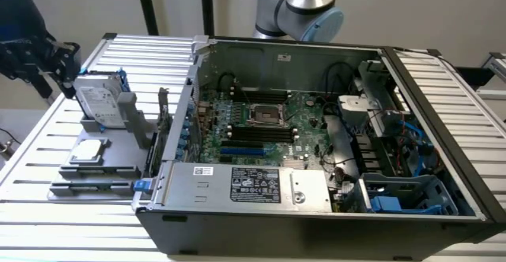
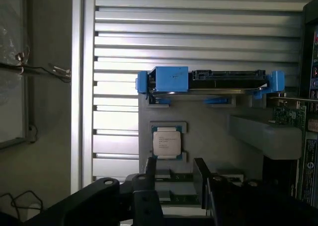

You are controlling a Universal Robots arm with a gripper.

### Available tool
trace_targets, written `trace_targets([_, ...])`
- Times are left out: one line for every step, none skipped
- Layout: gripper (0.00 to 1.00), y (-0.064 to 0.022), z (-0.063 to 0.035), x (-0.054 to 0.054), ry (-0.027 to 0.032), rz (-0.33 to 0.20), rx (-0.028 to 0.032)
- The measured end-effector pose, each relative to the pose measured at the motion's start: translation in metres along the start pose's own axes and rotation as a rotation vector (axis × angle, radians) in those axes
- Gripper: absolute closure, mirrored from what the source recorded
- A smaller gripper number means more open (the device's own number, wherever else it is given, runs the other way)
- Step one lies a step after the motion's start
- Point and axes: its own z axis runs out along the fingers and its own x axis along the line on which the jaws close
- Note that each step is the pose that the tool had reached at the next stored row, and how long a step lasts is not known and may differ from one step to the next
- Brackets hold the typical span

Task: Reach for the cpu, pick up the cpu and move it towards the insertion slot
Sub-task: 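Pick up the cpu and move it towards the insertion slot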

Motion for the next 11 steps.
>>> trace_targets([0.53,0.0000,0.0000,0.0000,0.0000,0.000,0.0000])
trace_targets([0.47,0.0000,0.0000,0.0000,0.0000,0.000,0.0000])
trace_targets([0.47,0.0000,0.0000,0.0000,0.0001,0.000,0.0000])
trace_targets([0.41,0.0000,0.0000,0.0000,0.0001,0.000,0.0000])
trace_targets([0.41,0.0000,0.0000,0.0000,0.0002,0.000,0.0001])
trace_targets([0.35,0.0000,0.0003,0.0000,0.0002,0.000,0.0001])
trace_targets([0.35,0.0000,0.0007,0.0000,0.0000,0.000,0.0000])
trace_targets([0.35,-0.0001,0.0016,0.0000,-0.0001,0.000,-0.0001])
trace_targets([0.35,-0.0005,0.0030,0.0000,-0.0001,0.000,-0.0001])
trace_targets([0.35,-0.0011,0.0046,-0.0001,0.0001,0.000,0.0000])
trace_targets([0.35,-0.0019,0.0064,-0.0001,0.0001,0.000,0.0000])
